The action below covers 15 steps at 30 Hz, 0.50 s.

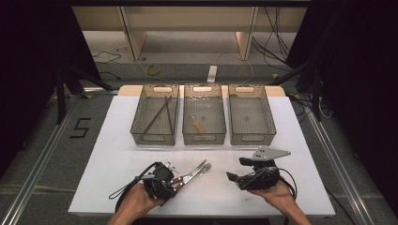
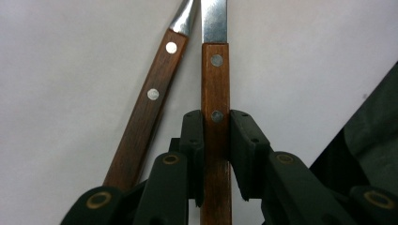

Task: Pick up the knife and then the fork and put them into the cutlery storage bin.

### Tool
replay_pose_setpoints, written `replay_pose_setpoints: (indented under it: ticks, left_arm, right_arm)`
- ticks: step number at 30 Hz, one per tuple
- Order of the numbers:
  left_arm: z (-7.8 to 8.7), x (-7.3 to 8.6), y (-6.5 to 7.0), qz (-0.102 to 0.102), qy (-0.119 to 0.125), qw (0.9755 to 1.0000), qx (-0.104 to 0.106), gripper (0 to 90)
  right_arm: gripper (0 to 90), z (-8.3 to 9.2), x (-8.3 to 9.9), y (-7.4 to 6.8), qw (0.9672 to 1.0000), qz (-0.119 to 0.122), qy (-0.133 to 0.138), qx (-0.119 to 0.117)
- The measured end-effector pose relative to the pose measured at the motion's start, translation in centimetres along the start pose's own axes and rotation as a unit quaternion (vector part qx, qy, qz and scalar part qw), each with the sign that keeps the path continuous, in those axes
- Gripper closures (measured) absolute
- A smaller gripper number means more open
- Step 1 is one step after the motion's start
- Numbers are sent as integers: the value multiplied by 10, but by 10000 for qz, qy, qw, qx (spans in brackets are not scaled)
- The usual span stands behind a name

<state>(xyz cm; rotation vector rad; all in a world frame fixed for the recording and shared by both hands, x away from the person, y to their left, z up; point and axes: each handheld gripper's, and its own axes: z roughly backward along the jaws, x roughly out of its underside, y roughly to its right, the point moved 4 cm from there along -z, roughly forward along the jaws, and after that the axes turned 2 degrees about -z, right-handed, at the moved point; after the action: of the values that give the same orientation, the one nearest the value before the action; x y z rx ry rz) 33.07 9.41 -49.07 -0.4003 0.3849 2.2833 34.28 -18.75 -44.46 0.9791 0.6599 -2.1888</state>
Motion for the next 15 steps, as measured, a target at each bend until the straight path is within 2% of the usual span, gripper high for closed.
replay_pose_setpoints:
  ticks: [3,7,8,10,14,15]
  left_arm:
    - [8,-3,0,67,298,9995,97,757]
    - [15,-7,3,28,591,9981,154,757]
    - [16,-9,2,34,688,9975,152,756]
    - [18,-11,2,66,851,9963,143,757]
    - [23,-15,3,94,1131,9933,216,756]
    - [24,-17,4,91,1193,9926,212,756]
  right_arm:
    - [271,0,0,-1,10000,-8,18,-17]
    - [271,0,-2,-3,9998,-110,75,-114]
    - [270,0,-2,-4,9997,-158,43,-155]
    - [269,-2,-2,-4,9989,-399,11,-241]
    - [267,-3,-4,-11,9978,-517,69,-408]
    - [267,-3,-6,-13,9971,-547,60,-530]
